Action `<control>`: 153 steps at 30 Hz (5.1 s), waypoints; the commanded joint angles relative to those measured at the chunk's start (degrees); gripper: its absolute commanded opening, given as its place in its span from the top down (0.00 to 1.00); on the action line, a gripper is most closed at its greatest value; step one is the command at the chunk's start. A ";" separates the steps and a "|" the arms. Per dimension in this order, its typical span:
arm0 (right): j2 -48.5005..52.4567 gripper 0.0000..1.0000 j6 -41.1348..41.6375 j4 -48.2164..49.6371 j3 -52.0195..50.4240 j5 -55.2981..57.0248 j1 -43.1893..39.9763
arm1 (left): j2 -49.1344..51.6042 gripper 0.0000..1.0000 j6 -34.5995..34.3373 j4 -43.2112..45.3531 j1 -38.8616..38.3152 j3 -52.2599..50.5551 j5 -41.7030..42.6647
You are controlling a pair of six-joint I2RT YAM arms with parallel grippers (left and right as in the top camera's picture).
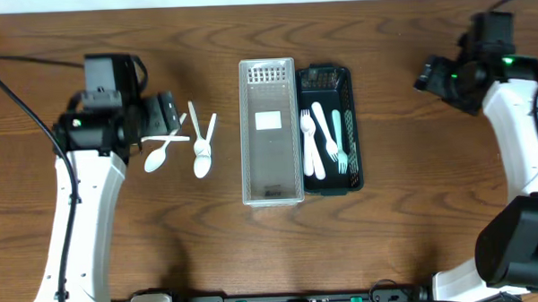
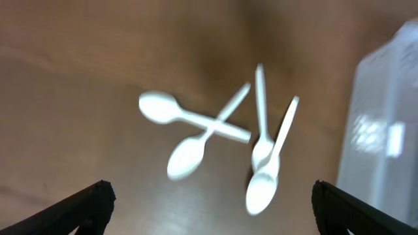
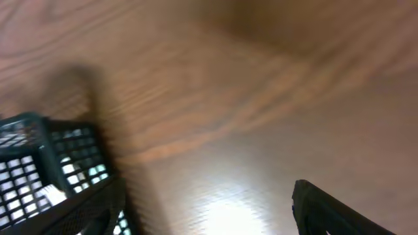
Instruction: Pack container
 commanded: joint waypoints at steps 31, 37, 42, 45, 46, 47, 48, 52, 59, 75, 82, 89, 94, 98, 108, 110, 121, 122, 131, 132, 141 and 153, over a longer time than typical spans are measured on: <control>-0.11 0.18 -0.98 -5.07 0.35 0.02 -2.89 | 32.15 0.20 -60.81 6.38 8.13 1.64 6.82; -0.11 0.19 -0.98 -5.01 0.35 0.00 -2.89 | 35.34 0.20 -60.83 6.62 8.31 1.66 6.95; -0.11 0.20 -0.98 -5.09 0.35 0.02 -2.89 | 36.54 0.22 -60.78 7.54 8.81 1.64 6.73; -0.11 0.20 -0.98 -5.33 0.35 0.00 -2.89 | 37.13 0.25 -60.76 7.52 9.11 1.64 6.54; -0.11 0.20 -0.98 -5.35 0.35 0.02 -2.89 | 37.27 0.26 -60.78 7.52 9.16 1.64 6.62; -0.11 0.20 -0.98 -5.31 0.35 0.02 -2.89 | 37.33 0.26 -60.78 7.54 9.16 1.62 6.86; -0.11 0.20 -0.98 -5.22 0.35 0.02 -2.89 | 37.35 0.26 -60.78 7.52 9.14 1.62 7.04; -0.11 0.20 -0.98 -4.83 0.33 0.00 -2.89 | 37.33 0.26 -60.81 8.04 9.20 1.62 10.05; -0.11 0.20 -0.98 -4.63 0.33 -0.02 -2.89 | 35.69 0.38 -57.90 8.20 9.20 2.10 11.78; -0.11 0.20 -0.98 -4.76 0.33 0.00 -2.89 | 32.20 0.33 -53.66 7.98 9.31 2.25 8.59; -0.11 0.20 -0.96 -4.42 0.33 0.00 -2.89 | 31.58 0.32 -53.53 8.72 9.31 2.25 5.86; -0.11 0.21 -0.96 -4.42 0.33 0.00 -2.89 | 33.14 0.32 -52.96 8.63 9.31 2.14 4.55; -0.11 0.21 -0.96 -4.68 0.33 0.00 -2.89 | 34.75 0.32 -53.00 8.63 9.31 2.14 3.69; -0.11 0.21 -0.96 -4.81 0.33 0.00 -2.89 | 35.58 0.32 -53.00 8.90 9.31 2.12 3.56; -0.11 0.22 -0.96 -4.85 0.33 -0.04 -2.89 | 36.54 0.38 -52.96 9.49 9.31 2.10 1.73; -0.11 0.22 -0.96 -4.87 0.33 -0.02 -2.89 | 37.22 0.38 -52.96 9.46 9.29 2.10 1.77; -0.11 0.23 -0.96 -5.29 0.33 -0.02 -2.89 | 38.77 0.71 -51.91 9.46 9.27 2.10 4.11; -0.11 0.23 -0.98 -5.29 0.33 -0.02 -2.89 | 38.73 0.77 -51.10 9.46 9.25 2.10 4.76; -0.11 0.24 -0.52 -5.27 0.33 -0.26 -2.47 | 32.35 0.94 -31.87 7.72 8.92 4.98 5.20; -0.11 0.24 -0.52 -5.27 0.33 -0.26 -2.43 | 31.08 0.94 -30.47 7.08 8.70 5.84 5.22; -0.11 0.24 -0.52 -5.16 0.33 -0.22 -1.77 | 14.58 0.94 -17.77 0.13 -3.13 11.52 5.88; -0.11 0.23 -0.33 -4.61 0.33 -0.24 -1.77 | 18.97 0.94 -12.68 -0.94 -29.86 9.79 1.75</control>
